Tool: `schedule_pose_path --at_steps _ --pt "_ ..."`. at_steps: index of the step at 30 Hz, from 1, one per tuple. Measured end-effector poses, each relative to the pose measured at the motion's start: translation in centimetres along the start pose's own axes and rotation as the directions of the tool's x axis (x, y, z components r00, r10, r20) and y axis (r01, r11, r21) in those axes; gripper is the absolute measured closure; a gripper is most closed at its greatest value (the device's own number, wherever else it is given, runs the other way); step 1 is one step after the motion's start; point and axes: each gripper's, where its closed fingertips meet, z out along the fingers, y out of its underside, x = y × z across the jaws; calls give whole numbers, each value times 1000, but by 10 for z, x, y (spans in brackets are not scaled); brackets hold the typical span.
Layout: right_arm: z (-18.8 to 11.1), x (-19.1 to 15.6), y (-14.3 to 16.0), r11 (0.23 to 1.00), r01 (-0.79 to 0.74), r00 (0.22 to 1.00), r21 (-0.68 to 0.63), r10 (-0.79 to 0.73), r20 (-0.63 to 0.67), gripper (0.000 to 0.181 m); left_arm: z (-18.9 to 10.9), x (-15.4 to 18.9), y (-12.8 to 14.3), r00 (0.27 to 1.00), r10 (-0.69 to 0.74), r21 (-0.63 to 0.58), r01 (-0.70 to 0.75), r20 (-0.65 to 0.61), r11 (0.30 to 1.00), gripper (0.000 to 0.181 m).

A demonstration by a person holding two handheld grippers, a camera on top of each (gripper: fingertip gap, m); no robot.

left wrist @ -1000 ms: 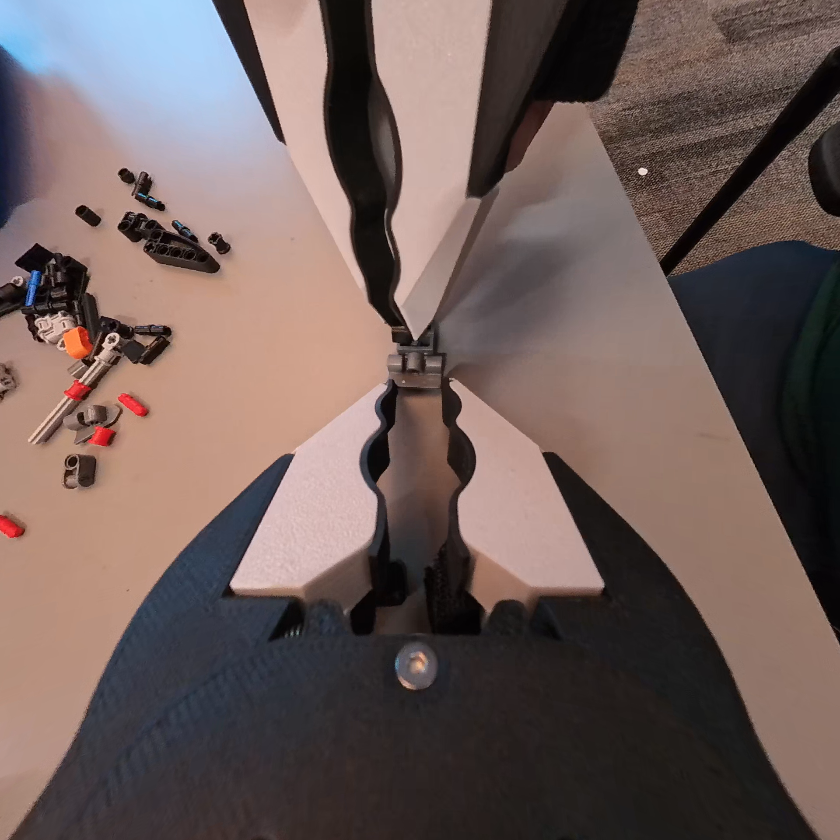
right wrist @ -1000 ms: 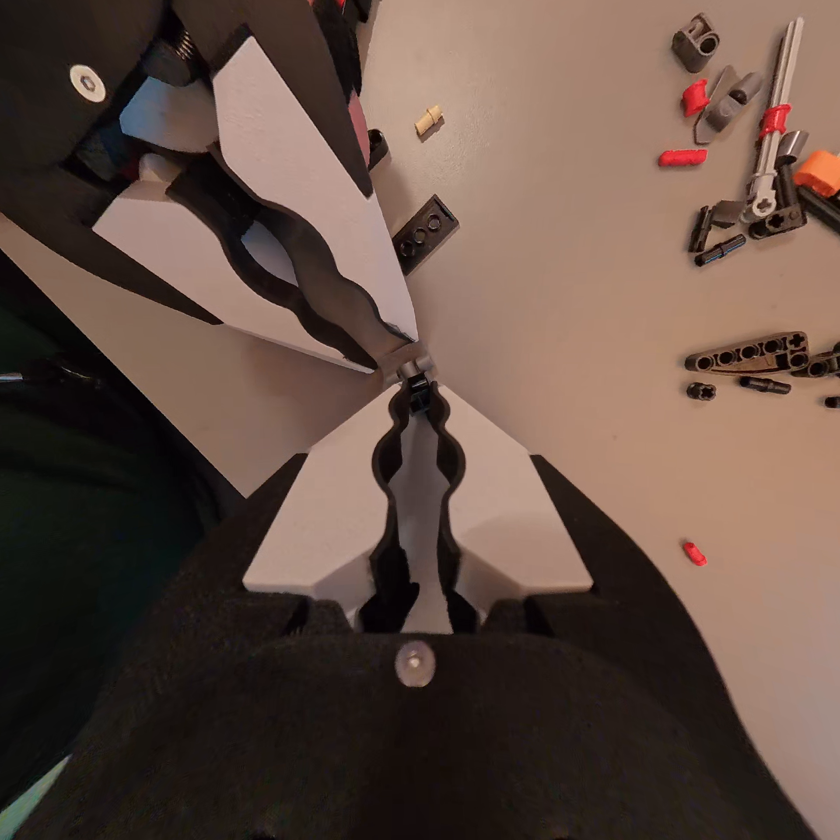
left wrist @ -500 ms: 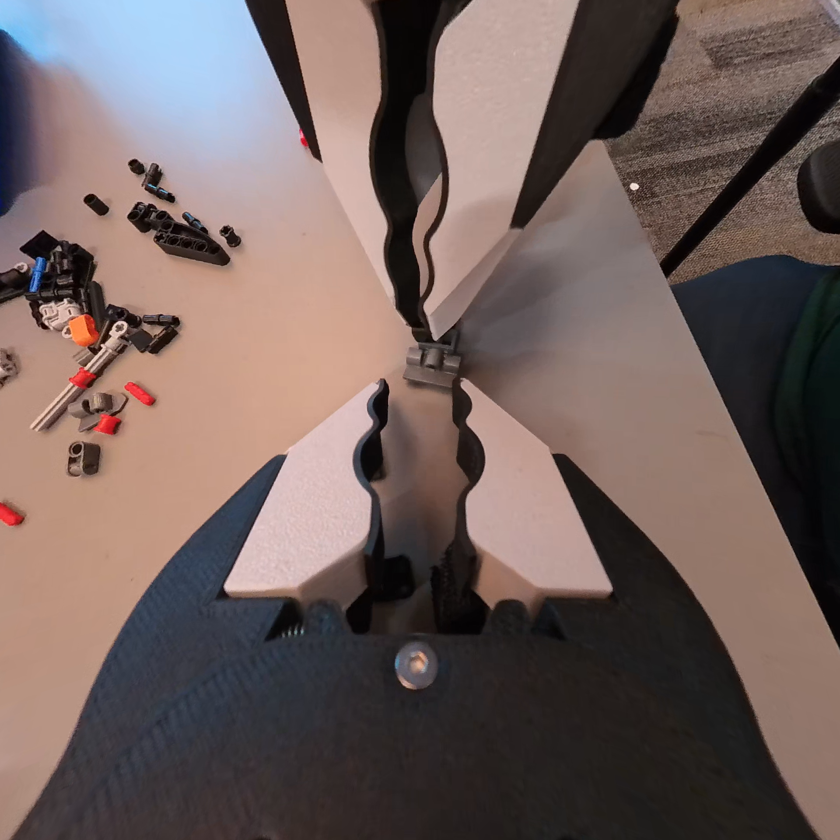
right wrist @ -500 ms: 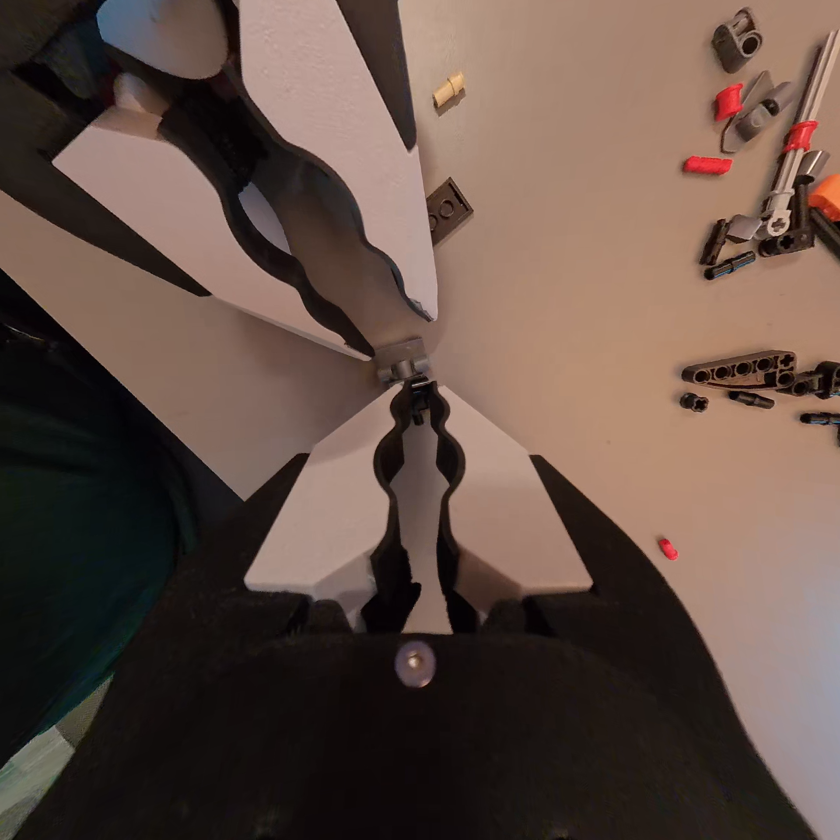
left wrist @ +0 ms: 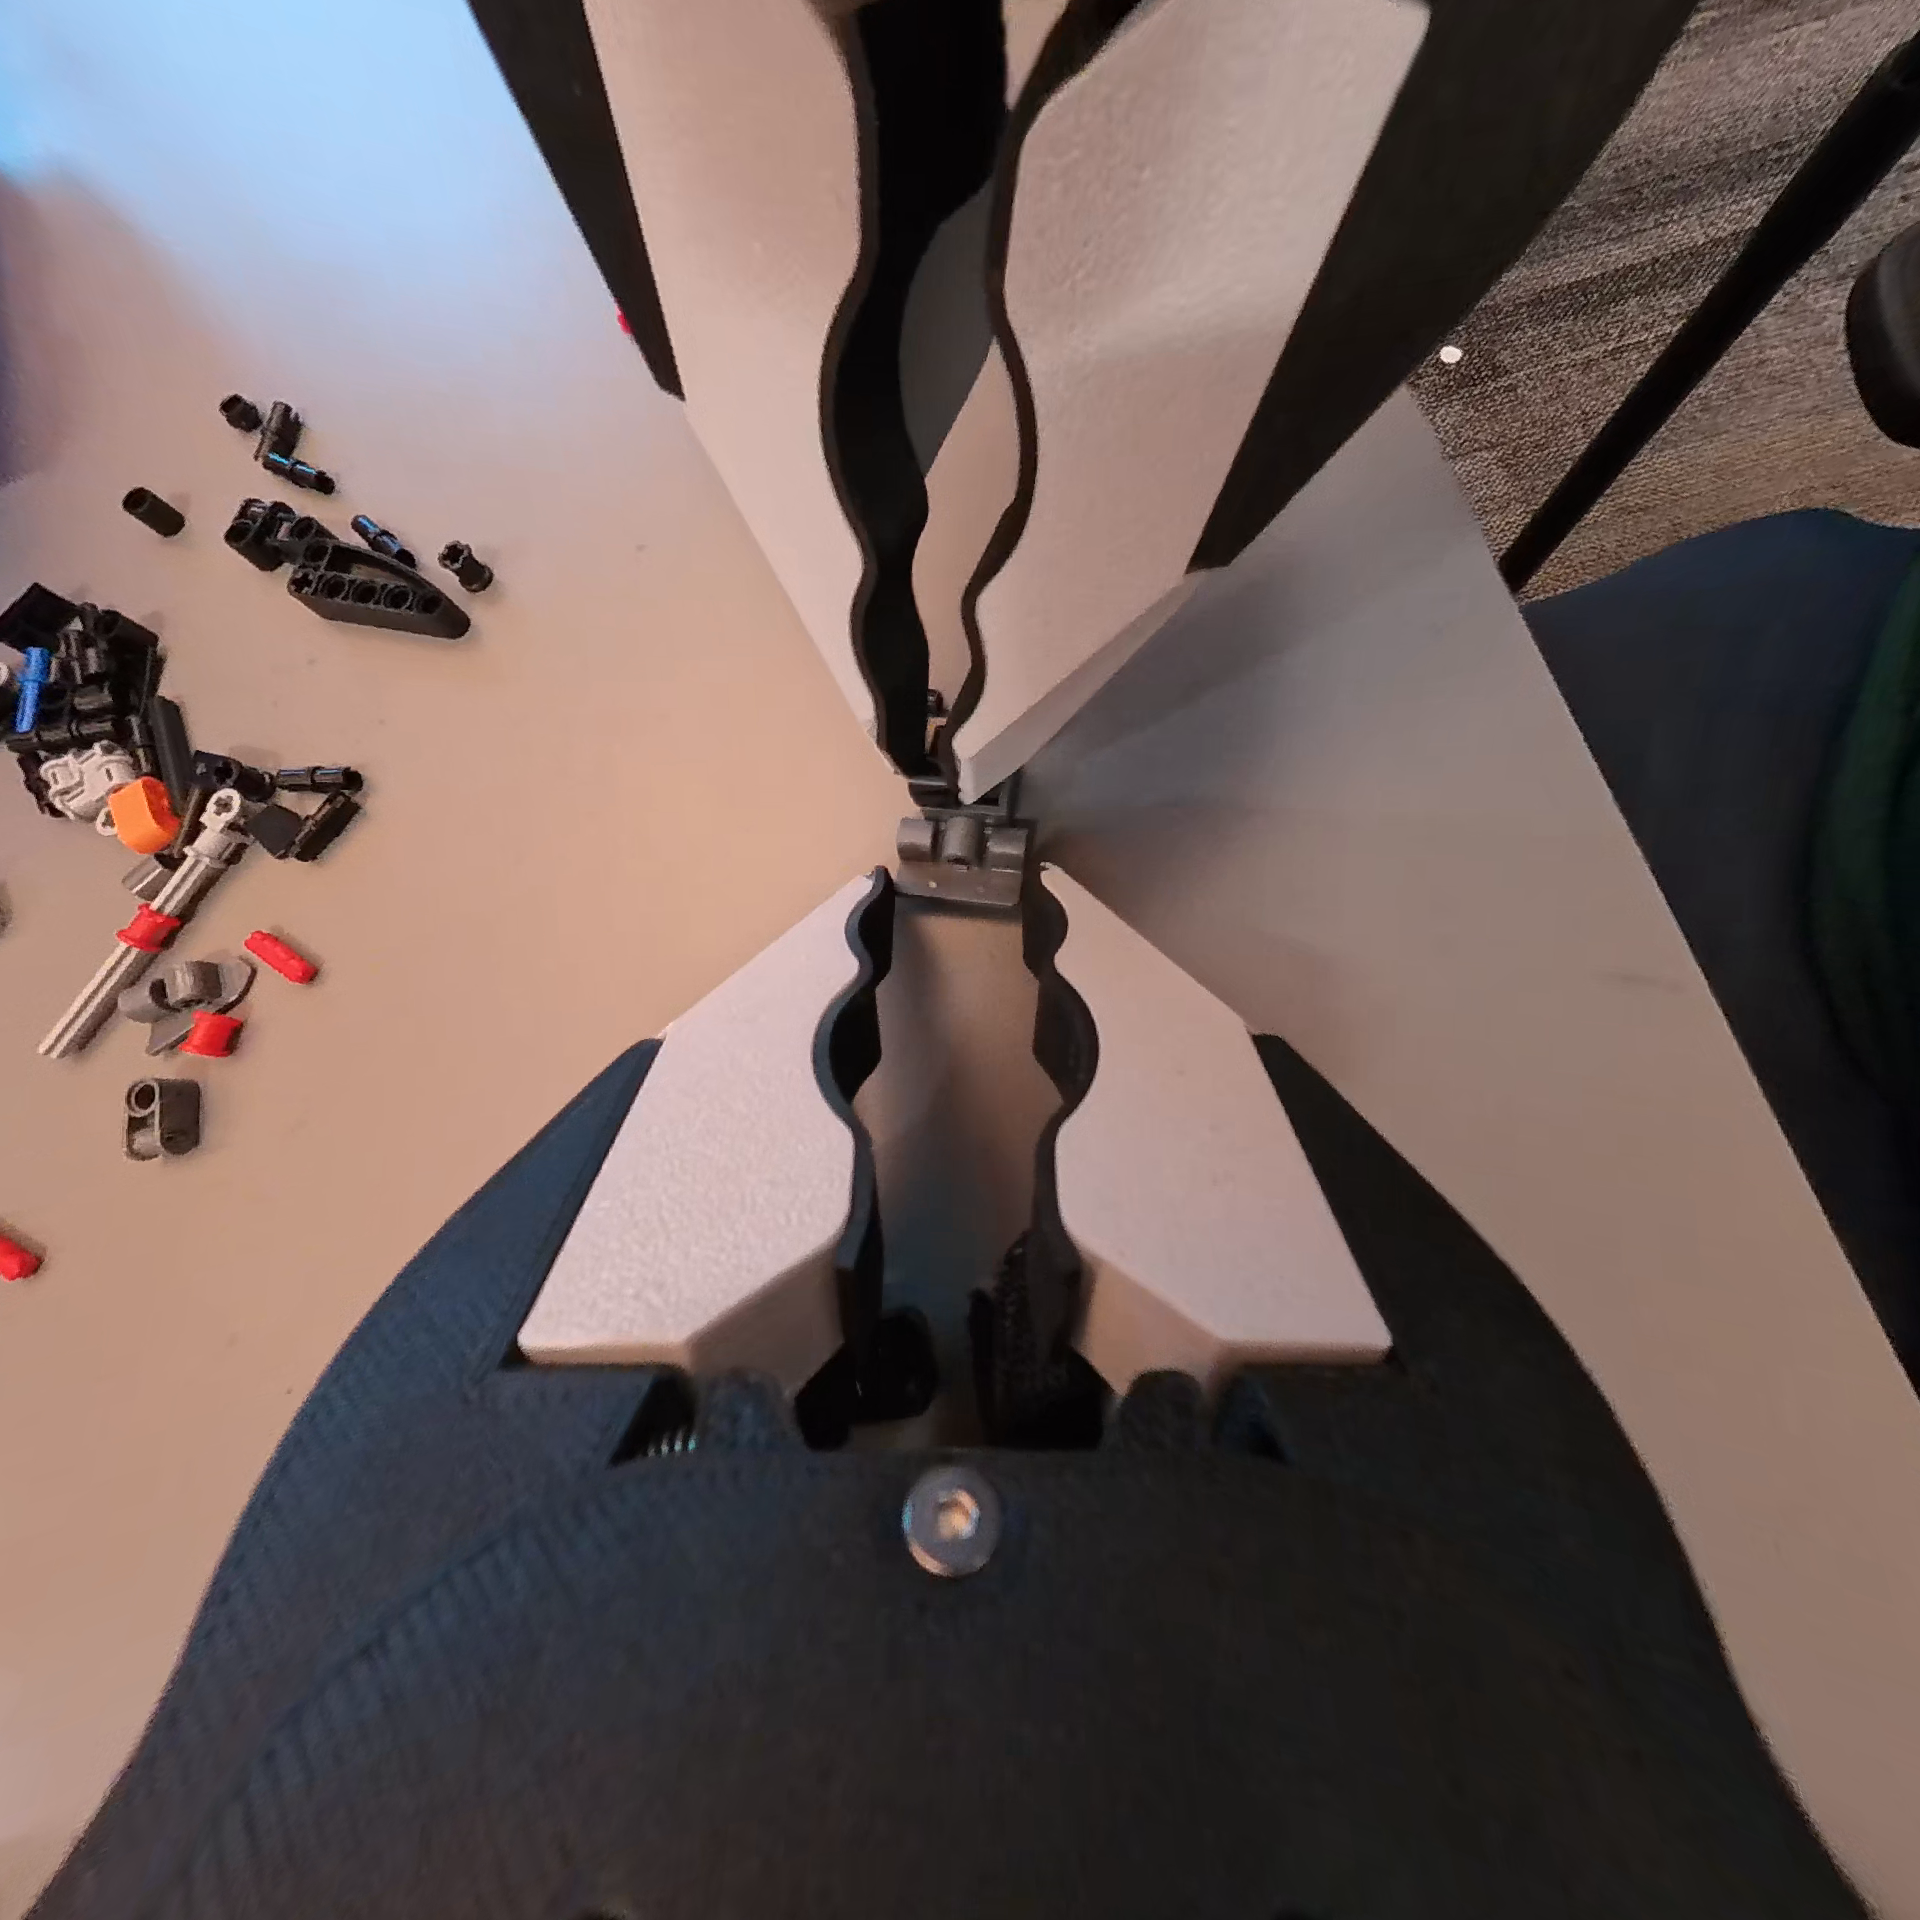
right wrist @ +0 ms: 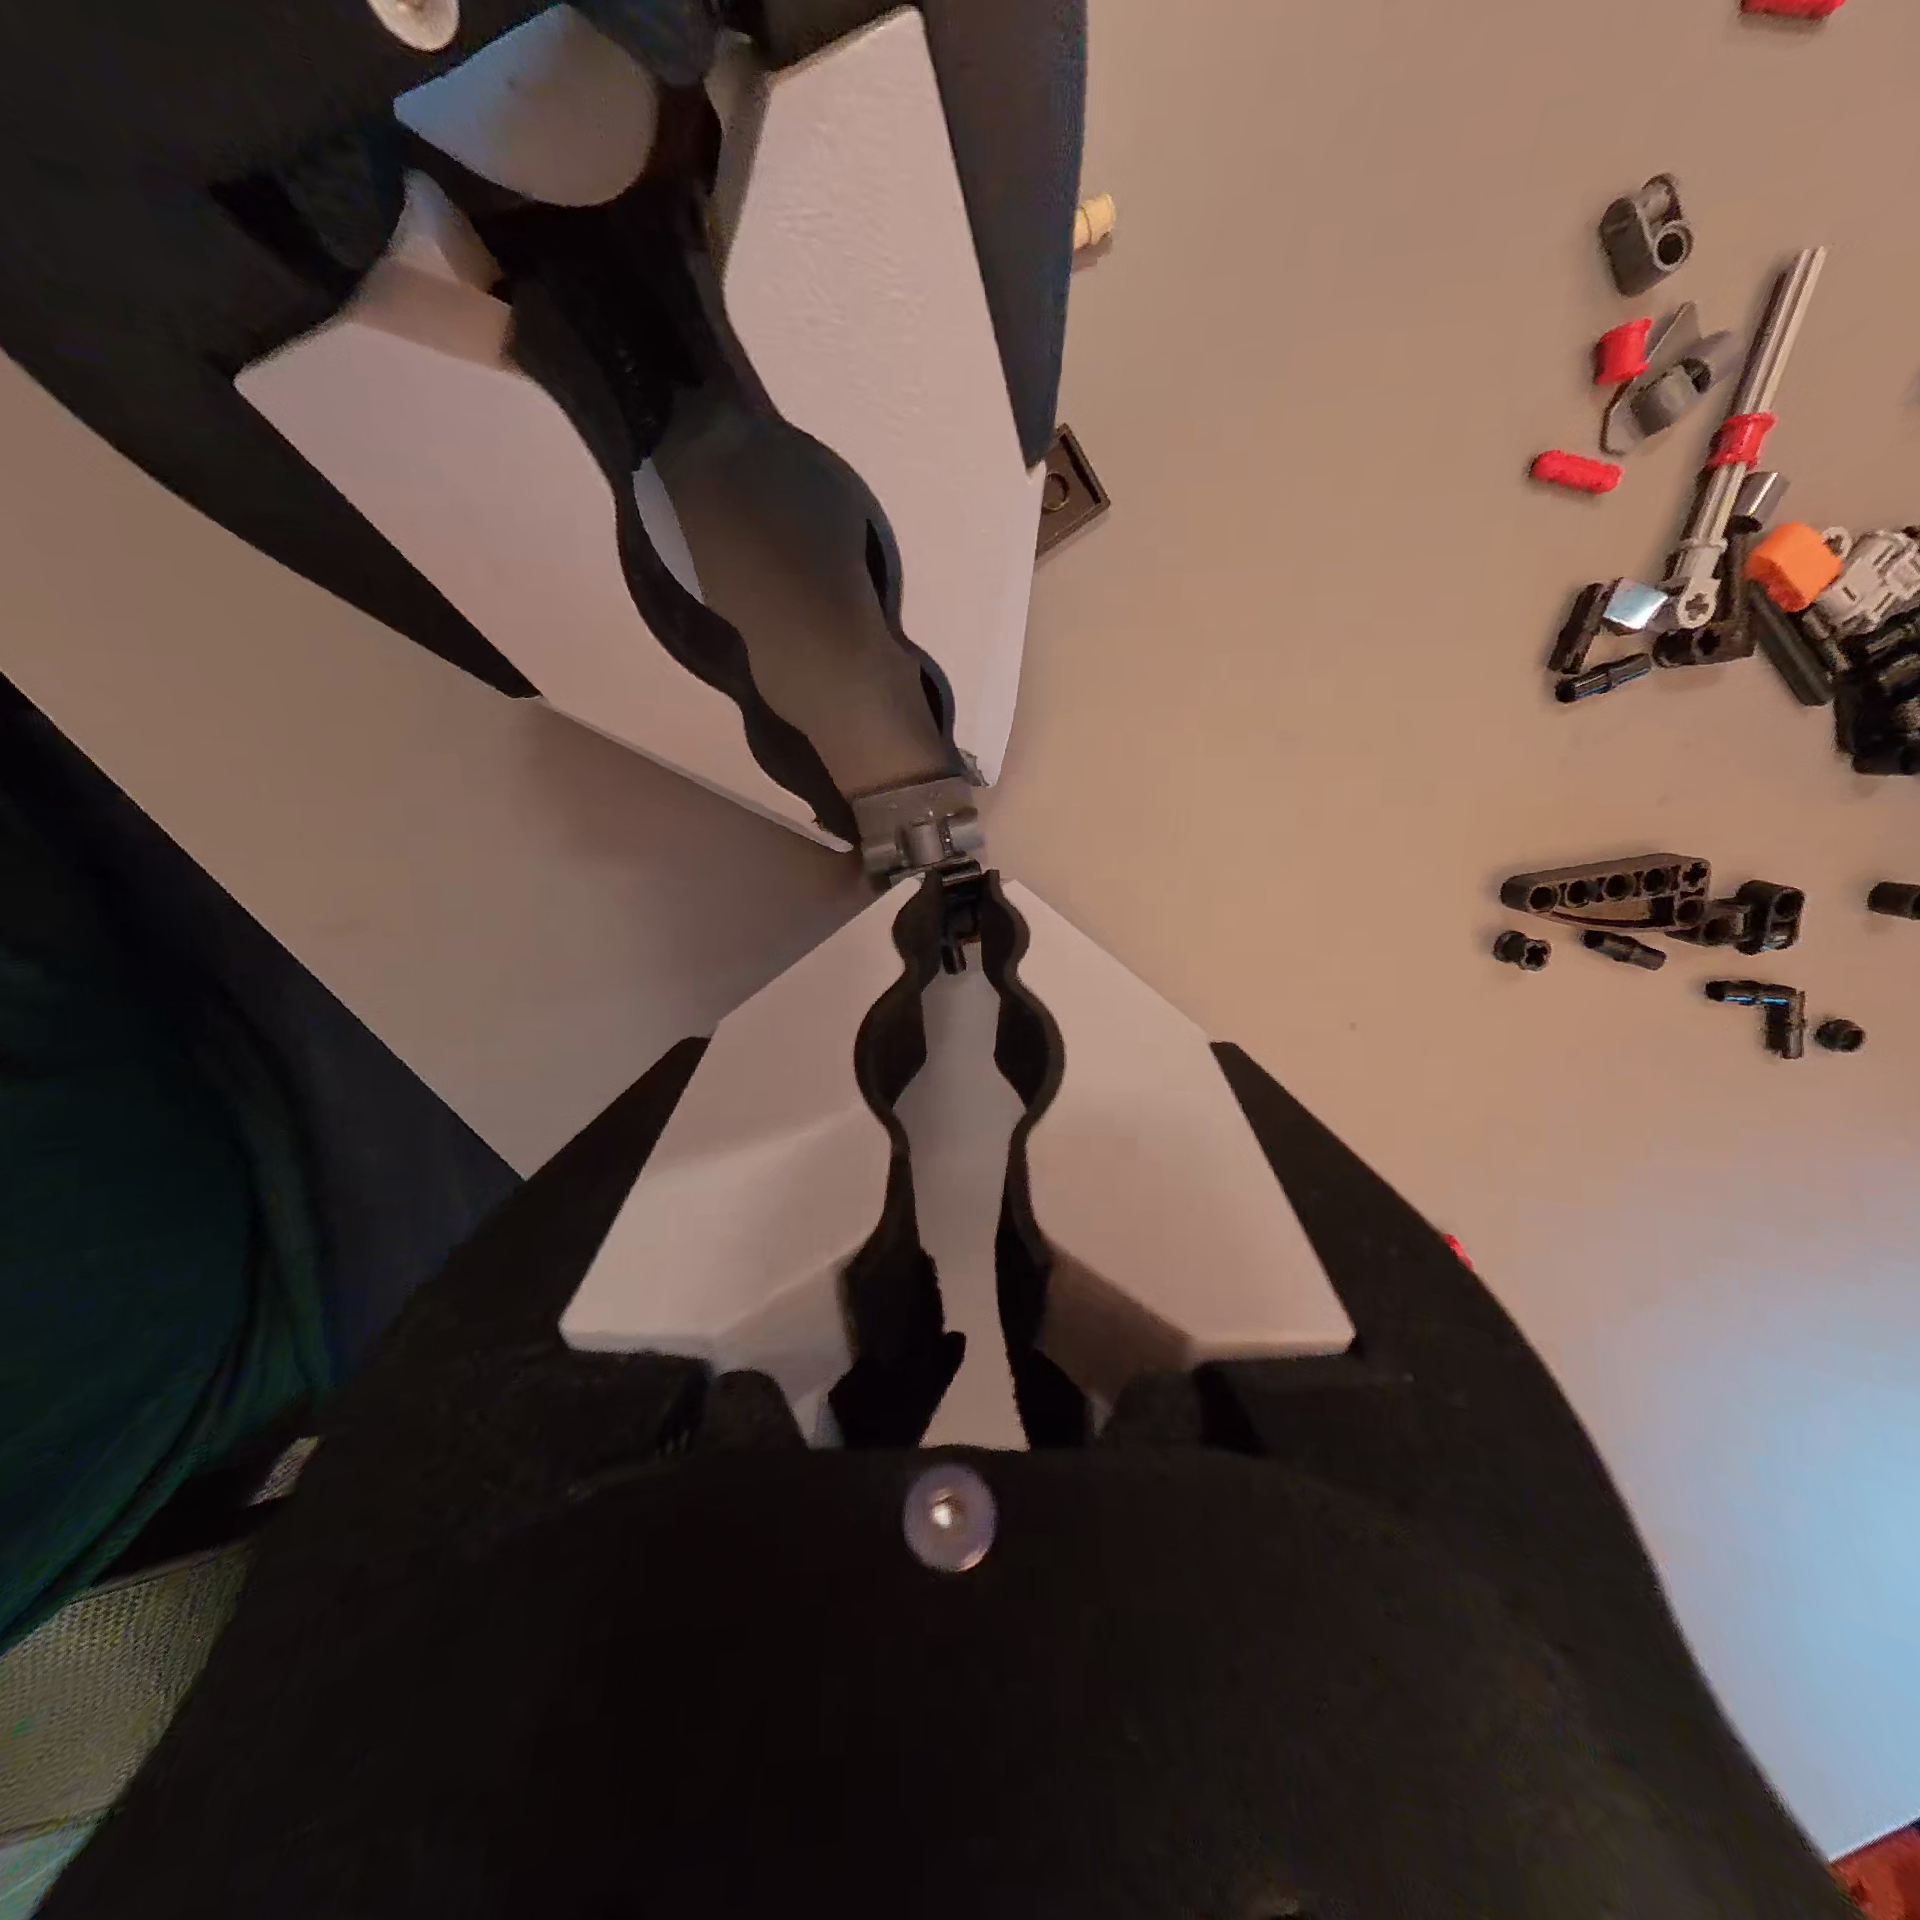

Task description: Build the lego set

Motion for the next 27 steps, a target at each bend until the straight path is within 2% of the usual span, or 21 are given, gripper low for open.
schedule_pose_path --at_steps 11,15,27 --pt "0 -3 -2 987 -28 999 161 24 25 175 0 2 0 999 -7 -2 7 -31 1000 158" --pt "0 -4 -3 971 -83 995 223 67 77 176 1 2 0 999 -9 -2 9 -33 1000 158" --pt "-9 -3 -3 945 -117 979 304 59 194 176 1 2 -1 999 -13 -2 12 -41 1000 158"
